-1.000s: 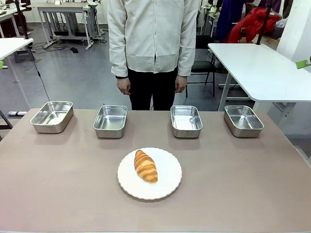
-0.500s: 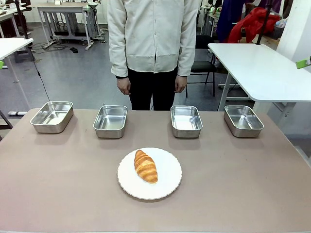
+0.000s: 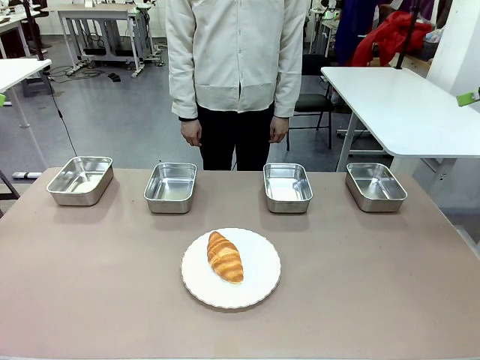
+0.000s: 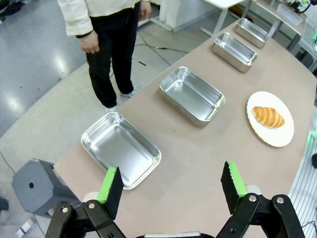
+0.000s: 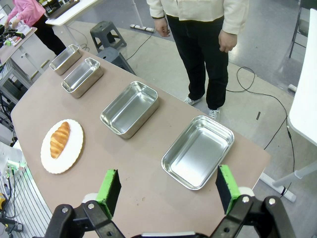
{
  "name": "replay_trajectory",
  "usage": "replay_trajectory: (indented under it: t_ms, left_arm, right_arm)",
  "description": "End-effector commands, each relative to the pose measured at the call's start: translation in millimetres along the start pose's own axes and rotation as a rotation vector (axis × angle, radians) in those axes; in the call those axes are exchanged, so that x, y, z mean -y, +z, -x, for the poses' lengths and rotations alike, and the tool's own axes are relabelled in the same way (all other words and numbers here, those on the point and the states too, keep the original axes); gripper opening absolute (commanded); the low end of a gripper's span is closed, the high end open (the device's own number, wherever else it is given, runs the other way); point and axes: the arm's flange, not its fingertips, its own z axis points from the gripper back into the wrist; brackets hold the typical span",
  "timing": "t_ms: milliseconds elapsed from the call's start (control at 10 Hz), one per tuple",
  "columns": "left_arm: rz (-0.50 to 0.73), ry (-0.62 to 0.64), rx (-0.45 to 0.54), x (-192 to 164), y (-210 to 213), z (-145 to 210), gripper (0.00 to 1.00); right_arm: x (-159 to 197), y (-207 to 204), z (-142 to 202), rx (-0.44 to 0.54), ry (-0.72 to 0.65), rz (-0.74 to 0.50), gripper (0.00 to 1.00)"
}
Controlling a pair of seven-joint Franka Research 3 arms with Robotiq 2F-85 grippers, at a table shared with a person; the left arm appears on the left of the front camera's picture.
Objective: Place the bread in the container.
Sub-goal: Place the Butter Roll into the Airtight Container indicated by the human.
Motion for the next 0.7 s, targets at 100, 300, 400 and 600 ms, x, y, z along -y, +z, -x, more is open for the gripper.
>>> replay_trajectory:
  t_ms: [100,300,400,600]
  left_arm:
    - [0.003,-0.004,0.004,0.2,0.2,-0.8,1.0]
    - [0.003,-0.004,0.004,0.2,0.2,-0.8,1.0]
    - [0.003,-0.004,0.004,0.2,0.2,-0.8,1.0]
    - [0.003,-0.004,0.004,0.2,0.2,-0.8,1.0]
  right_arm:
    - [0.4,-0.7,-1.1,0.013,0.006,-0.007,1.0]
    - [0.4,-0.7,-1.1,0.013,0.006,-0.007,1.0]
    - [0.4,-0.7,-1.1,0.013,0.006,-0.007,1.0]
    - [0.4,-0.7,-1.1,0.013,0.006,-0.007,1.0]
